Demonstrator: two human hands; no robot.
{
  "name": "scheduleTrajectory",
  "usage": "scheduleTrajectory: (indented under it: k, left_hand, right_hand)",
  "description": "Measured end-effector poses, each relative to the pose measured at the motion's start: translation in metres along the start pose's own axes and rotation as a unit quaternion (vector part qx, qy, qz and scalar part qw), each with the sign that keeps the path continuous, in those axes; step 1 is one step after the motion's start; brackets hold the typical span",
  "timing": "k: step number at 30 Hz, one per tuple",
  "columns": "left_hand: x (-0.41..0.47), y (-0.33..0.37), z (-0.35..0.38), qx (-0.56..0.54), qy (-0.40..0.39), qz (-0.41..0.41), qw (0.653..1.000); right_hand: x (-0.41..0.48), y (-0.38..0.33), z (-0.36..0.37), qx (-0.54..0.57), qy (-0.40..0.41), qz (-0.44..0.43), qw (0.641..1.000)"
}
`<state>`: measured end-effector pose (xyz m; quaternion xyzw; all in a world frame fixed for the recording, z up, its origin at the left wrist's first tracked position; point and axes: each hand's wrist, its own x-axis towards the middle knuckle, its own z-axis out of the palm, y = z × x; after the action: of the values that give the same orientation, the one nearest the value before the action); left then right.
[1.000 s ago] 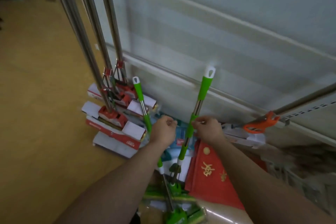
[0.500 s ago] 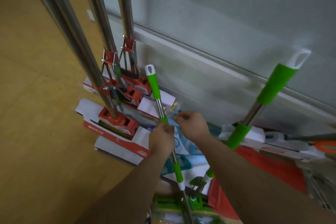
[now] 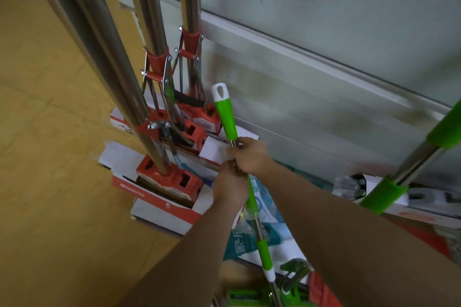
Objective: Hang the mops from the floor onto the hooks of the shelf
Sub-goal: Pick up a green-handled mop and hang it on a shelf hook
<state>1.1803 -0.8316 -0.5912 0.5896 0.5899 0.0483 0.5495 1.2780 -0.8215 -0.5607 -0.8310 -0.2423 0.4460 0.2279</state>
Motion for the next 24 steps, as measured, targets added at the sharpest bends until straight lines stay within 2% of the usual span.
scheduleTrajectory:
  k: [3, 10, 13, 19, 23, 24]
  left_hand:
    - [-0.005, 0.001, -0.003, -0.018, -0.002, -0.005, 1.0]
    - [-0.048, 0.01, -0.005, -0.049, -0.023, 0.023, 0.998]
    - [-0.078, 0.009, -0.003, -0.006, -0.034, 0.049, 0.998]
    - [-0.16, 0.018, -0.002, -0.026, -0.058, 0.067, 0.996]
    - [-0.219, 0.026, 0.005, 0.023, -0.062, 0.123, 0.99]
    - [-0.232, 0.027, 0.009, 0.052, -0.05, 0.158, 0.985]
  right_hand:
    - [-0.008, -0.001, -0.005, 0.011, -0.007, 0.005, 1.0]
    - [-0.051, 0.008, -0.012, 0.021, 0.041, 0.006, 0.999]
    - [-0.091, 0.016, -0.021, 0.052, 0.054, 0.005, 0.997]
    - [-0.185, 0.032, -0.042, 0.089, 0.047, -0.016, 0.995]
    - [-0.243, 0.047, -0.064, 0.055, 0.074, -0.027, 0.995]
    - [-0.259, 0.051, -0.071, 0.06, 0.068, -0.031, 0.995]
